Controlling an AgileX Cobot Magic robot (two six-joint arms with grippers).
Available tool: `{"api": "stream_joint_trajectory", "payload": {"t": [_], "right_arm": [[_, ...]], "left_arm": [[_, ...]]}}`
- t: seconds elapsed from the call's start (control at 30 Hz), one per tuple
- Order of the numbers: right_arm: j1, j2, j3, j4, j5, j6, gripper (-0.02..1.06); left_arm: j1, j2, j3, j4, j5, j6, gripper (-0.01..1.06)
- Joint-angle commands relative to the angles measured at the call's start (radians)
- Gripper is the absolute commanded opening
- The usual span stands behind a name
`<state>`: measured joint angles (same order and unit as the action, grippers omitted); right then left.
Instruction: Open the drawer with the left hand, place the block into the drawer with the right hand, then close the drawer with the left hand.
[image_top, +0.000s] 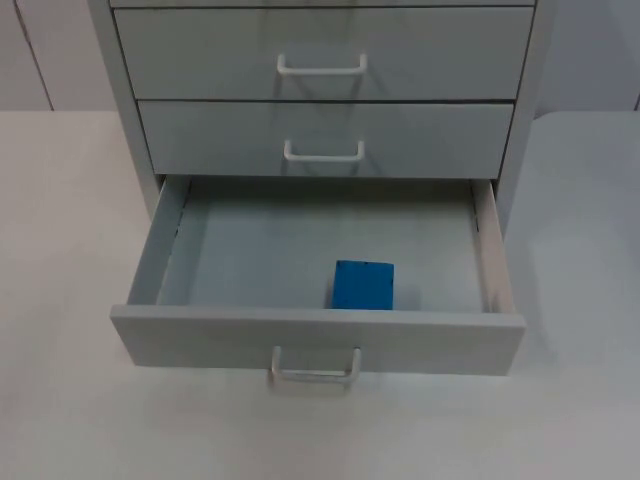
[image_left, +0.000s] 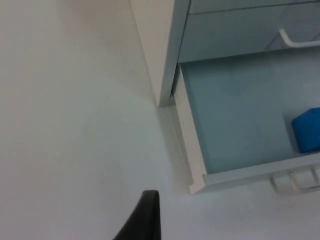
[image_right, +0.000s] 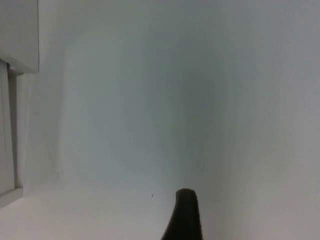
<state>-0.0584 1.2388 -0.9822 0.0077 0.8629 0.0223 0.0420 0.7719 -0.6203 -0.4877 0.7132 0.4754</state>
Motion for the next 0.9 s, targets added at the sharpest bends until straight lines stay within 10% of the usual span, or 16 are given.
{"api": "stream_joint_trajectory", "payload": {"t": [0.0, 0.27, 0.6, 0.87], "right_arm": [[-0.007, -0.01, 0.004, 0.011, -0.031, -0.013, 0.64], [-0.007, -0.01, 0.004, 0.022, -0.048, -0.015, 0.64], [-0.007, -0.01, 0.004, 0.022, -0.052, -0.015, 0.64], [-0.007, -0.01, 0.004, 0.022, -0.05, -0.015, 0.64]], "left_arm": [[-0.006, 0.008, -0.005, -0.07, 0.027, 0.066, 0.89], [-0.075, 0.096, -0.105, -0.124, 0.101, 0.175, 0.46], [-0.418, 0.235, -0.214, -0.081, 0.02, 0.201, 0.0], [-0.683, 0.368, -0.214, 0.16, -0.135, 0.057, 0.0]]}}
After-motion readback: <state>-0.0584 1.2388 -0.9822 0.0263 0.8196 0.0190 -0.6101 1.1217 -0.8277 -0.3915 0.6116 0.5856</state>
